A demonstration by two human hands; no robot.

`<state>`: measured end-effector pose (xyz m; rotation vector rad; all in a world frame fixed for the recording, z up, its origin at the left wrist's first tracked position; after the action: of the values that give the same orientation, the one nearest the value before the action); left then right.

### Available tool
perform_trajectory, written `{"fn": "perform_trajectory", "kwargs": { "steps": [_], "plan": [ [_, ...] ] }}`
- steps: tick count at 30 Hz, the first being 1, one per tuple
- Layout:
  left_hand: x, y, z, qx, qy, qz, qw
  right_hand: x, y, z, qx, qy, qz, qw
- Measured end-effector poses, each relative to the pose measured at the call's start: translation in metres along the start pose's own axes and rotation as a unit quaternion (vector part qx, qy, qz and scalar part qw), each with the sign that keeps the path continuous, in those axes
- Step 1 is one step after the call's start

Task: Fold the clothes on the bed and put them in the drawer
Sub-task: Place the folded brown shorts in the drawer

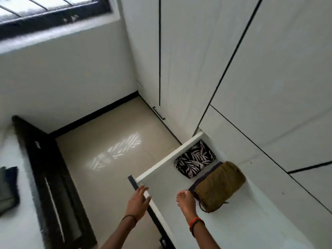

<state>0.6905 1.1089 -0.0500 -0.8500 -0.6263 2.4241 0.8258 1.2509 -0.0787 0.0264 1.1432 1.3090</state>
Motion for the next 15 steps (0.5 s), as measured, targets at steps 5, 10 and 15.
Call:
{"fn": "perform_trajectory", "kwargs": {
  "steps": [5,10,15],
  "plan": [
    [-0.049,0.056,0.066,-0.083,-0.086,0.093,0.988,-0.066,0.048,-0.058,-0.057,0.064,0.082,0.993],
    [-0.107,0.129,0.121,-0.211,-0.15,0.185,0.948,-0.137,0.069,-0.137,-0.092,0.105,0.138,0.981],
    [-0.176,0.21,0.167,-0.297,-0.221,0.24,0.897,-0.223,0.081,-0.206,-0.089,0.149,0.157,0.972]
  ]
}}
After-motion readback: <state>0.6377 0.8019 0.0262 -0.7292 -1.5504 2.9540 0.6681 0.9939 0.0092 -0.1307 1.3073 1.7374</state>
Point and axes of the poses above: each hand's wrist, its own x-axis towards the middle knuckle, its own z-axis out of the back of the hand, y = z × x, the point moved 1 cm from there along x, towards the middle knuckle, and after that the axes turned 8 degrees about -y, right-handed, at the moved point
